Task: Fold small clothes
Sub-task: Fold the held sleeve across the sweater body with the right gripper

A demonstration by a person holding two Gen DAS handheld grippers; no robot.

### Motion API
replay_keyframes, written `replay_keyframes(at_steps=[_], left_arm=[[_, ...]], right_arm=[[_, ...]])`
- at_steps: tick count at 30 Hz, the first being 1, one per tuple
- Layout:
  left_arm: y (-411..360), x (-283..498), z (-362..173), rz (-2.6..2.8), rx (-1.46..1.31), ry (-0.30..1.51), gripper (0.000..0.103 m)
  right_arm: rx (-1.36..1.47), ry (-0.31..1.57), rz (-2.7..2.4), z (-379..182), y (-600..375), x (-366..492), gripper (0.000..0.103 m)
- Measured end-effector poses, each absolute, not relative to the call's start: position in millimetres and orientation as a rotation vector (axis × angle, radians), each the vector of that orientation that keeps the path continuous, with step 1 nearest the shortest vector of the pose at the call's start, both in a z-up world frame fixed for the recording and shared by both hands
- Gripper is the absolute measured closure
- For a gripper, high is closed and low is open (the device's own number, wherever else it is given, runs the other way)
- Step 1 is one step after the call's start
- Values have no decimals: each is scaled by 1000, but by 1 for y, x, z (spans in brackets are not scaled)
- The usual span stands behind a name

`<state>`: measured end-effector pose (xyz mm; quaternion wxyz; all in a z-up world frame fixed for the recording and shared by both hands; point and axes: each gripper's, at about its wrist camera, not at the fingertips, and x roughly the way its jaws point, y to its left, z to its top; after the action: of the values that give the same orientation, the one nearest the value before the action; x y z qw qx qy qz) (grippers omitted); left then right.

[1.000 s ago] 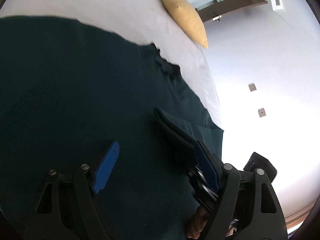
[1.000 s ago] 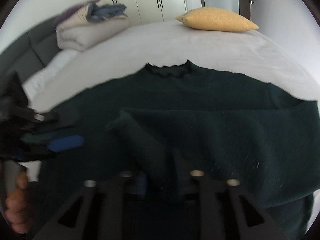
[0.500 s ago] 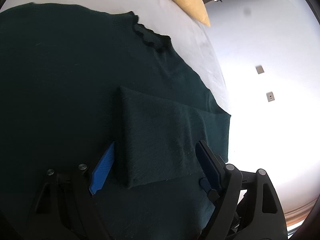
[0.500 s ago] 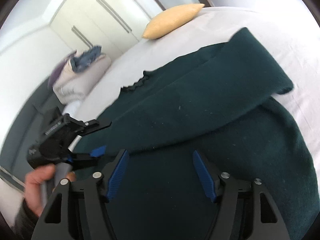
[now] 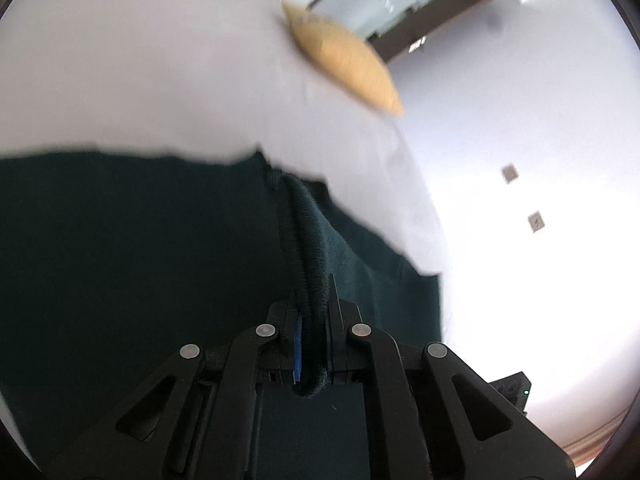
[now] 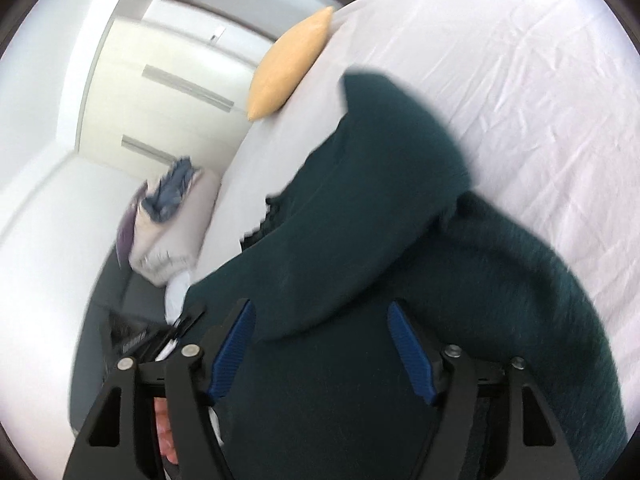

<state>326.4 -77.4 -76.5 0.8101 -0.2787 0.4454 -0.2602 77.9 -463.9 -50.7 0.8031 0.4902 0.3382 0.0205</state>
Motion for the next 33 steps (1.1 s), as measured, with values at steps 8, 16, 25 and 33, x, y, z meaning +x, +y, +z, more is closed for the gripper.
replay_keyframes(at_steps=[8,16,25,33], left_arm=[[-41,332,-108,-500,-672,971,97],[-50,345,-141,-465,-641,1019,97],[-41,337,-181,-446,-649,1039,97],[-40,334,-185,-454,-643,1043,96]], right_arm=[[1217,660,5,-59,-488,102,23],[1257,594,-38,-60,-506,112,24],[1234,613,-22,-58,-502,104,28],[1112,579,-40,-10,-522,100,27]])
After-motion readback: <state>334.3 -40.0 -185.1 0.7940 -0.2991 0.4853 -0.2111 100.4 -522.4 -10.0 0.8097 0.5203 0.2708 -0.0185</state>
